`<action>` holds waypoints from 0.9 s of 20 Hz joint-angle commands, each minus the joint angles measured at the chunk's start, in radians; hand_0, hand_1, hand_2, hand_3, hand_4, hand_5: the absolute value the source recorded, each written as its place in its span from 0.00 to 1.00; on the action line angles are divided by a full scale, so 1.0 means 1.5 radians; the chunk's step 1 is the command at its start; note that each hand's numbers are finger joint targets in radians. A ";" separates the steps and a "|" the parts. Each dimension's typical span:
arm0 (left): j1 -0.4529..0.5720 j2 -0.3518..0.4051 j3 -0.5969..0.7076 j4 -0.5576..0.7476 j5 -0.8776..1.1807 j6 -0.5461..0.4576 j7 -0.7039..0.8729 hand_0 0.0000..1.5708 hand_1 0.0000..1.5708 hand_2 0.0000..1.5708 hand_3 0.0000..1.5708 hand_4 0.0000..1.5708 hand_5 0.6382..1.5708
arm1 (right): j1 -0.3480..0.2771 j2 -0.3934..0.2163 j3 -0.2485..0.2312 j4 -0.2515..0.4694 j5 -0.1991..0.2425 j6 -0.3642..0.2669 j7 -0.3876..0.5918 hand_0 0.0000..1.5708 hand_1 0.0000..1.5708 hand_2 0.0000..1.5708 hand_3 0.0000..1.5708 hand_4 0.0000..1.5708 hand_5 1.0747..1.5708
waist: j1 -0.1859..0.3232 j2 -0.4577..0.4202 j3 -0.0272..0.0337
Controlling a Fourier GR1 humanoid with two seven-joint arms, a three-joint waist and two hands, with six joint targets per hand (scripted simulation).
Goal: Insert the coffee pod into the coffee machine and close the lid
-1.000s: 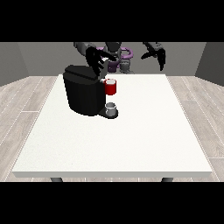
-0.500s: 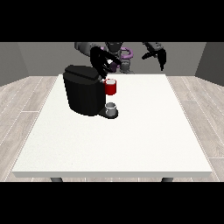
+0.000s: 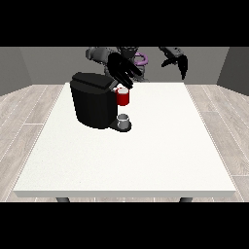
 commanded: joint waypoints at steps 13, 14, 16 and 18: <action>-0.058 0.018 0.012 0.018 0.015 -0.026 -0.023 0.00 0.00 0.00 0.00 0.13 1.00 | -0.155 0.101 0.016 -0.012 -0.041 -0.019 -0.109 0.00 0.00 0.00 0.00 0.08 1.00 | 0.088 0.088 -0.0273; -0.060 0.020 0.001 -0.006 0.018 -0.038 -0.028 0.00 0.00 0.00 0.00 0.18 1.00 | -0.158 0.095 -0.006 0.008 -0.053 -0.023 -0.145 0.00 0.00 0.00 0.00 0.06 1.00 | 0.113 0.117 -0.0271; -0.067 0.033 0.035 0.015 0.033 -0.032 -0.015 0.00 0.00 0.00 0.00 0.21 1.00 | -0.166 0.106 0.007 0.016 -0.062 0.001 -0.147 0.00 0.00 0.00 0.00 0.00 1.00 | 0.066 0.093 -0.0271; -0.032 0.029 0.027 0.001 0.036 -0.038 -0.023 0.00 0.00 0.00 0.00 0.17 1.00 | -0.158 0.119 0.002 0.033 -0.066 -0.009 -0.170 0.00 0.00 0.00 0.00 0.00 1.00 | 0.071 0.077 -0.0270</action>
